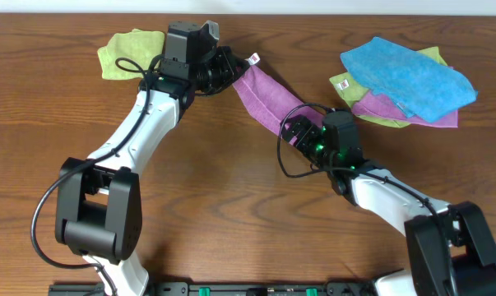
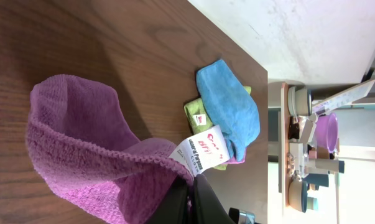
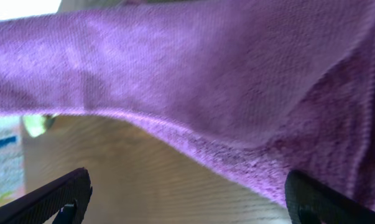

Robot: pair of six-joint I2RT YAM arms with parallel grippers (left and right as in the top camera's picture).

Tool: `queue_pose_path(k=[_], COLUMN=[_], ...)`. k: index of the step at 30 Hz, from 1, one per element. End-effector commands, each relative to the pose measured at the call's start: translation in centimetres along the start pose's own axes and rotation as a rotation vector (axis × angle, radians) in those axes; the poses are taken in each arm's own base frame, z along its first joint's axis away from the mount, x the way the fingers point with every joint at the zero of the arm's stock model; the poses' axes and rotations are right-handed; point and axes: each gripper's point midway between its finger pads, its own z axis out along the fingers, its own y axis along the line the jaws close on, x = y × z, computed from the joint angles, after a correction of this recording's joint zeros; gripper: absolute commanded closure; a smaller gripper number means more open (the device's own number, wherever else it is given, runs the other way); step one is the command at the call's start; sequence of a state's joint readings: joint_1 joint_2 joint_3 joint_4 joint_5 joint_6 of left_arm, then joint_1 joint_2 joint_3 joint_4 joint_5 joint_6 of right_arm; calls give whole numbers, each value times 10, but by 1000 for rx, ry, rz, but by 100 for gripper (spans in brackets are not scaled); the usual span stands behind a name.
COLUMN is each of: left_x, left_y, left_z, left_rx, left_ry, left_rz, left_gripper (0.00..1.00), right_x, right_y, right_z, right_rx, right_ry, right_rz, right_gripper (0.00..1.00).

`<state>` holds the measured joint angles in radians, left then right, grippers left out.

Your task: Fold the cloth

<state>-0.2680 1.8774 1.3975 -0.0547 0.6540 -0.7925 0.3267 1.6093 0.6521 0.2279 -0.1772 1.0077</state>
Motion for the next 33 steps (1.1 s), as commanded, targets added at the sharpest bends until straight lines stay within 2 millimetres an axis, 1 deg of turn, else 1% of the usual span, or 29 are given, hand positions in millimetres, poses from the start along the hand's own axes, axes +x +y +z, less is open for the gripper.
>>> queue_pose_path(k=[1,4,7,9,12,13,14,16,17,18,21,23,24,25,26,27,28,30,33], left_x=[-11,-11,-11,-11,-11,-11,-11,-11,-11,-11,-11,-11,-11,-11,-11,-11,-11,-11,-11], left_y=[-9,-9,-9,-9,-9,-9,-9,-9,-9,-9,-9,-9,-9,-9,-9,-9,-9,-9,-9], left_z=[-4,-4,-4,-4,-4,-4,-4,-4,-4,-4,-4,-4,-4,-4,-4,-4,-4,-4,-4], left_rx=[16,16,16,16,16,16,16,16,16,16,16,16,16,16,16,17,17,18,18], left_ry=[-26,-26,-26,-26,-26,-26,-26,-26,-26,-26,-26,-26,-26,-26,-26,-26,-25,-24,-24], left_rz=[14,14,14,14,14,14,14,14,14,14,14,14,14,14,14,14,14,14,14], left_gripper=[94,94,94,94,94,94,94,94,94,94,94,94,94,94,94,94,94,94,94], right_x=[1,1,0,-2,-10,-12,-14,-16,-16,-17,-17,-17,-17,-17,-17,-17,-16,-15,-17], right_y=[-11,-17,-17,-16,-8,-6,-4,-2,-2,-2,-3,-4,-4,-6,-9,-12,-14,-14,-15], right_z=[6,11,19,23,28,28,27,27,27,27,27,27,27,27,27,27,27,27,27], right_rx=[51,65,49,35,-15,-24,-31,-40,-39,-39,-36,-34,-32,-23,-8,3,11,11,17], right_ry=[-23,-28,-38,-47,-80,-87,-92,-99,-100,-101,-101,-100,-100,-104,-108,-110,-107,-98,-109], right_rz=[9,28,29,26,22,21,19,19,20,21,22,19,18,11,11,12,13,14,18], right_gripper=[1,1,1,1,3,8,17,45,57,66,72,88,91,89,77,62,53,47,45])
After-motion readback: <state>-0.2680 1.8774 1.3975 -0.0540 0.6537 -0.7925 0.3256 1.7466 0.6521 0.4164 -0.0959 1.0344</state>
